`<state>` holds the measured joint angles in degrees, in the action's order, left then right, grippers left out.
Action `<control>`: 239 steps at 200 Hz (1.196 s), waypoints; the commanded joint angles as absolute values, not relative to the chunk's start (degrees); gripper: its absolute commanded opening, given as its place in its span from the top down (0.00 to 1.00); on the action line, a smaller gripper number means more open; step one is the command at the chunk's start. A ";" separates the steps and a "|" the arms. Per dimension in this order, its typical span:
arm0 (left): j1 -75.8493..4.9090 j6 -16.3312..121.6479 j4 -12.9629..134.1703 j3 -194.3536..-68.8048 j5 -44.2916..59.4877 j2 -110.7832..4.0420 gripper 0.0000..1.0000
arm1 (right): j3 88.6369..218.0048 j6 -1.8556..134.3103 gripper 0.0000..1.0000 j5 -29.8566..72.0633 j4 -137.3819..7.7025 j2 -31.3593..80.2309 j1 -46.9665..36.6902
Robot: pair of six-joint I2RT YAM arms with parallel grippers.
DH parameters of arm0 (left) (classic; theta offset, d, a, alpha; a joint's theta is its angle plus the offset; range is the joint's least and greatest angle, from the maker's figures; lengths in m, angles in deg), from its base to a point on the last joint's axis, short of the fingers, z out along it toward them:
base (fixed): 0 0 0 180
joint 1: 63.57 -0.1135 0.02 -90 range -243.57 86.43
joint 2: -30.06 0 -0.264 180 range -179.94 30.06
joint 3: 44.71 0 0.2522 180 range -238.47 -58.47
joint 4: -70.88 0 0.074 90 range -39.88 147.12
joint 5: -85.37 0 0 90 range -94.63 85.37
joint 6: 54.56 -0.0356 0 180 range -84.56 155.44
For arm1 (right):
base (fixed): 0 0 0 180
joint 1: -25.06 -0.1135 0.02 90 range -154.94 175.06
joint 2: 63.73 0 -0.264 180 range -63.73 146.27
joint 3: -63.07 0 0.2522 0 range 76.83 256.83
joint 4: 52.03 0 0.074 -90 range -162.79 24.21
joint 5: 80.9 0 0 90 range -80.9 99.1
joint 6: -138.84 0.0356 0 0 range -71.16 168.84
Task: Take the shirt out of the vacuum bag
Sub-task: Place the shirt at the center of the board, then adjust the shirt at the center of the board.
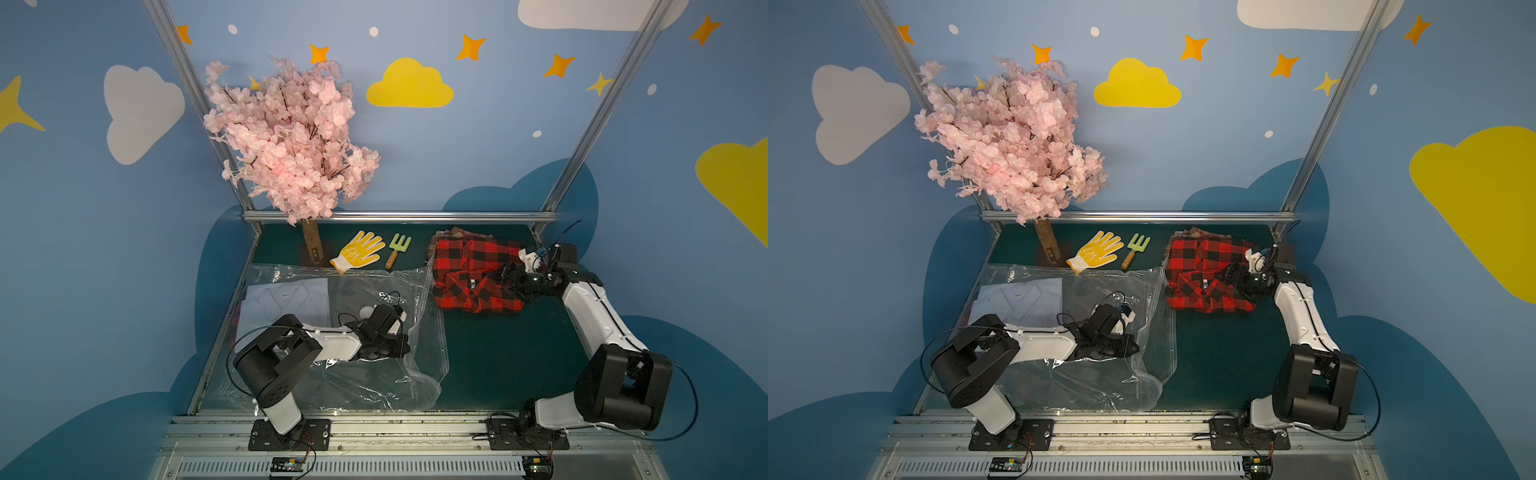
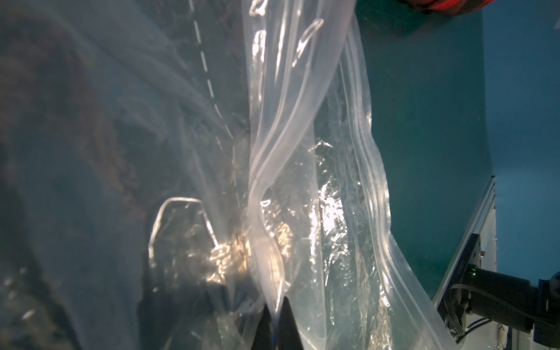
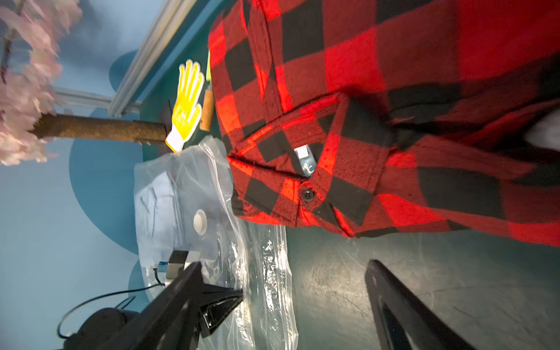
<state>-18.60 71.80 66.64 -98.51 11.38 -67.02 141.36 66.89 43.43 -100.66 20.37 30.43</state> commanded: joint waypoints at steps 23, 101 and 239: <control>-18.22 71.07 60.24 -96.96 10.38 -67.24 0.97 | 149.21 62.02 0.15 26.91 -106.02 28.92 20.90; -18.31 71.14 60.72 -96.00 10.29 -66.45 0.97 | 160.51 49.06 0.15 8.94 -109.34 36.81 16.30; -18.39 71.65 61.69 -94.86 9.96 -66.78 0.97 | 166.57 50.60 0.84 7.61 -112.66 47.61 16.89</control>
